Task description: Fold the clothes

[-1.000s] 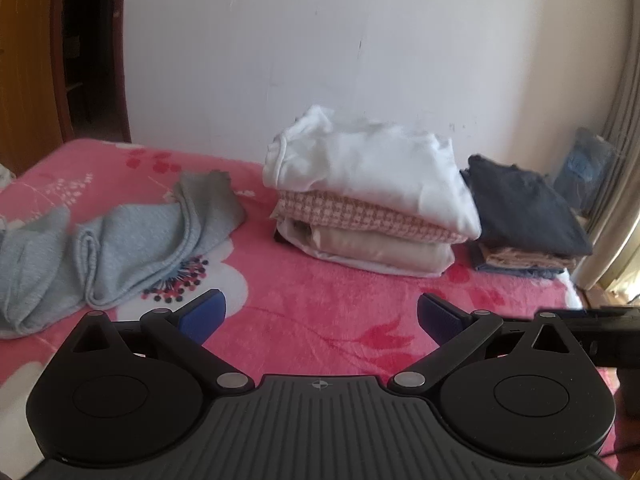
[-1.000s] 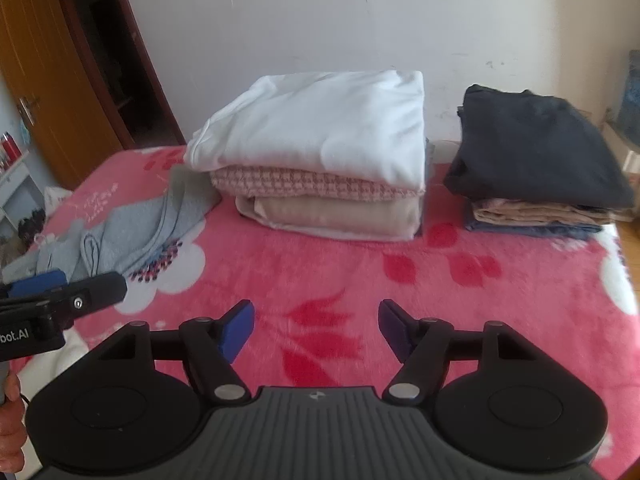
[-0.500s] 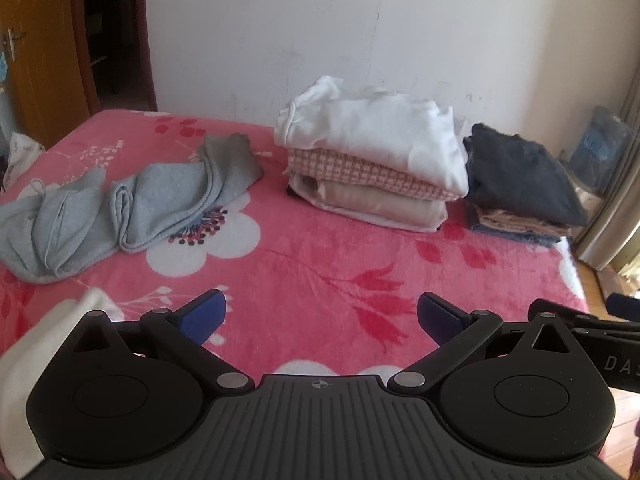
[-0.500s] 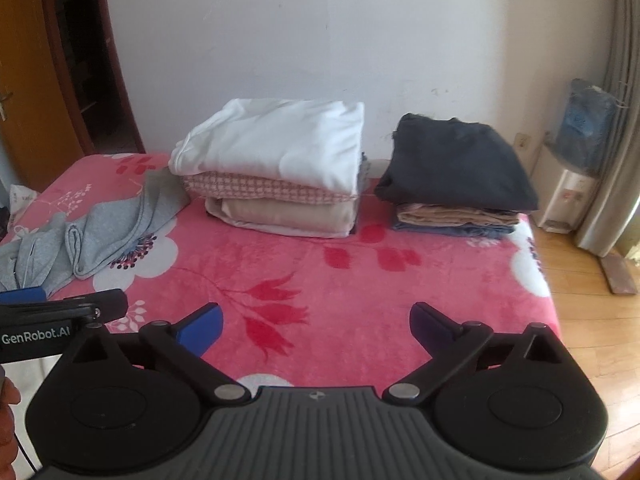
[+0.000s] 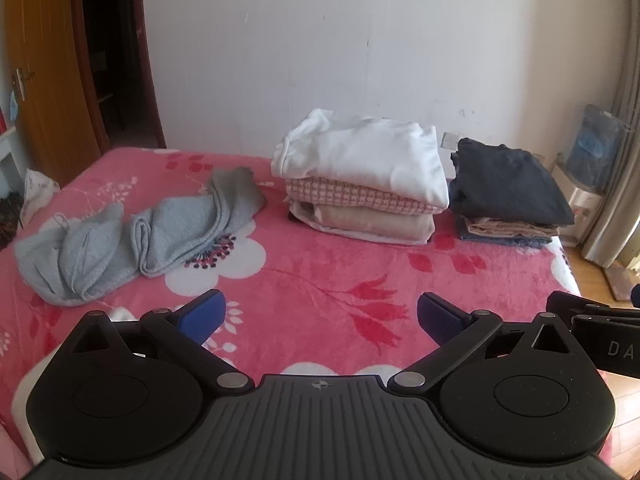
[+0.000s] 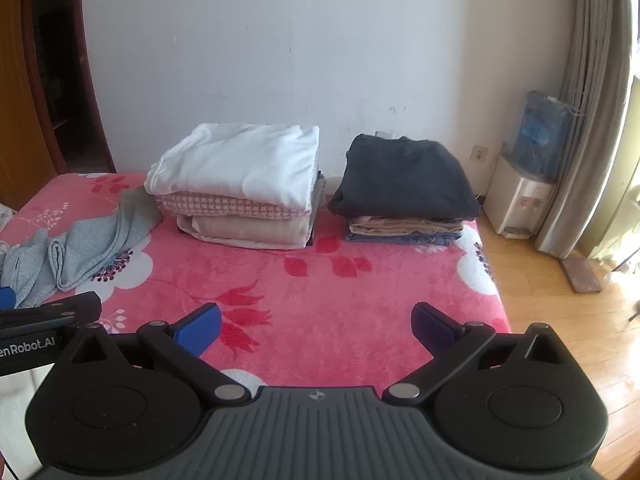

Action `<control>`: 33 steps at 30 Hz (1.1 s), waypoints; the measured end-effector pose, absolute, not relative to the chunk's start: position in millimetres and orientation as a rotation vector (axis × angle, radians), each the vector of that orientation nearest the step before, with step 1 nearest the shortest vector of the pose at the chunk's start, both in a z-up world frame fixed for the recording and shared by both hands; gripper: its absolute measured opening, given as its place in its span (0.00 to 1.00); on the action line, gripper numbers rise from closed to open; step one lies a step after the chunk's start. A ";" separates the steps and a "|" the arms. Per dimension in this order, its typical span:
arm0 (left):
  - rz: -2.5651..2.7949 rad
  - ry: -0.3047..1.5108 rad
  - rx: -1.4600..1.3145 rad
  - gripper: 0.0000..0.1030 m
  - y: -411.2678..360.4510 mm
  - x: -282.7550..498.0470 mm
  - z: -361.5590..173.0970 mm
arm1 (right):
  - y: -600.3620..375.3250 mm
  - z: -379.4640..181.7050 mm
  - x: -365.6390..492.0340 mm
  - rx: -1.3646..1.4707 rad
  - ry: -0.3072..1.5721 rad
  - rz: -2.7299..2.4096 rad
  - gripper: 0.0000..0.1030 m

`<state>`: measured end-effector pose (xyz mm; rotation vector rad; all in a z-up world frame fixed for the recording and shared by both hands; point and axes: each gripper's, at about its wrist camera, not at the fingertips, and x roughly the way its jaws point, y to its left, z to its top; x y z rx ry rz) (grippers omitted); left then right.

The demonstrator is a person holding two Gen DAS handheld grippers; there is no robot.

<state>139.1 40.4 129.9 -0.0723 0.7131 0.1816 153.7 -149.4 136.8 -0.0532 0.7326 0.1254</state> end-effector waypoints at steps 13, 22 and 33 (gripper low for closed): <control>0.223 0.717 -0.068 1.00 23.9 129.6 134.2 | -156.5 139.9 141.6 -0.092 0.700 0.118 1.00; 0.215 0.728 -0.060 1.00 17.0 131.7 131.3 | -162.3 135.3 139.7 -0.108 0.705 0.103 1.00; 0.222 0.748 -0.071 1.00 18.1 135.3 126.3 | -169.2 129.6 142.1 -0.102 0.718 0.091 1.00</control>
